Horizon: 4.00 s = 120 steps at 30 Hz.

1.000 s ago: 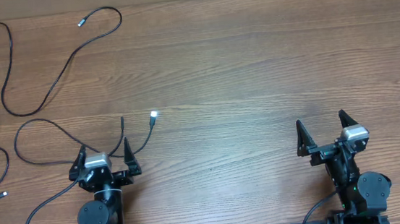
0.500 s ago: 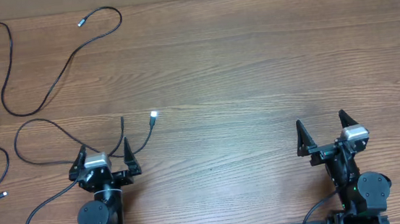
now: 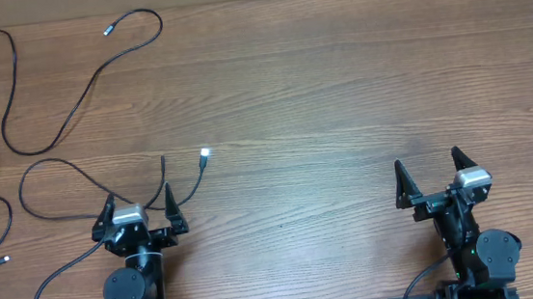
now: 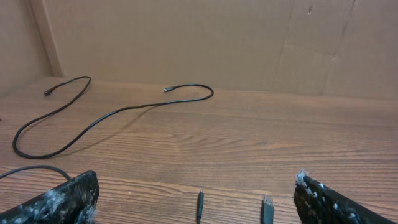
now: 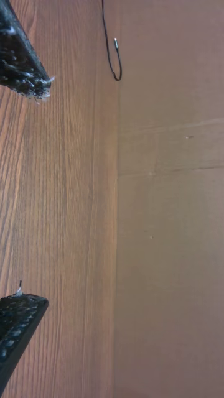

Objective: Untangle cables

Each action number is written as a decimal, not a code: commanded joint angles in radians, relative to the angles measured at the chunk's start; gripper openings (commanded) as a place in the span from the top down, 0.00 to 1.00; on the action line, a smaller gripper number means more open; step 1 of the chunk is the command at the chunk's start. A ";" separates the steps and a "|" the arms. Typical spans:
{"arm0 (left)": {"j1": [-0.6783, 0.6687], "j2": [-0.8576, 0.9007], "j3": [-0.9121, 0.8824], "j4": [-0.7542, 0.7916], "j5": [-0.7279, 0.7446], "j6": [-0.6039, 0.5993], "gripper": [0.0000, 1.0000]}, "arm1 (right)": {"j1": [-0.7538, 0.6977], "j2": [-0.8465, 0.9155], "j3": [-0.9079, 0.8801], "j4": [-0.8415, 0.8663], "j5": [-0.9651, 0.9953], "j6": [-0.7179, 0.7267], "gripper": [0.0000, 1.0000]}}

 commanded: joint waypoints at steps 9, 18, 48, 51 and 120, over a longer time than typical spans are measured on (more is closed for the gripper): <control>0.005 -0.008 -0.004 0.001 -0.002 -0.007 0.00 | 0.021 -0.010 -0.010 0.006 0.000 -0.005 0.00; 0.005 -0.008 -0.004 0.001 -0.002 -0.007 0.00 | 0.034 -0.010 -0.010 -0.002 0.048 -0.003 0.00; 0.005 -0.008 -0.004 0.001 -0.002 -0.007 0.00 | 0.054 -0.010 -0.010 -0.013 0.143 -0.002 0.00; 0.005 -0.008 -0.004 0.002 -0.002 -0.007 0.00 | 0.054 -0.010 -0.010 -0.013 0.142 -0.001 0.00; 0.005 -0.008 -0.004 0.002 -0.002 -0.007 0.01 | 0.054 -0.010 -0.010 -0.009 0.142 -0.002 0.00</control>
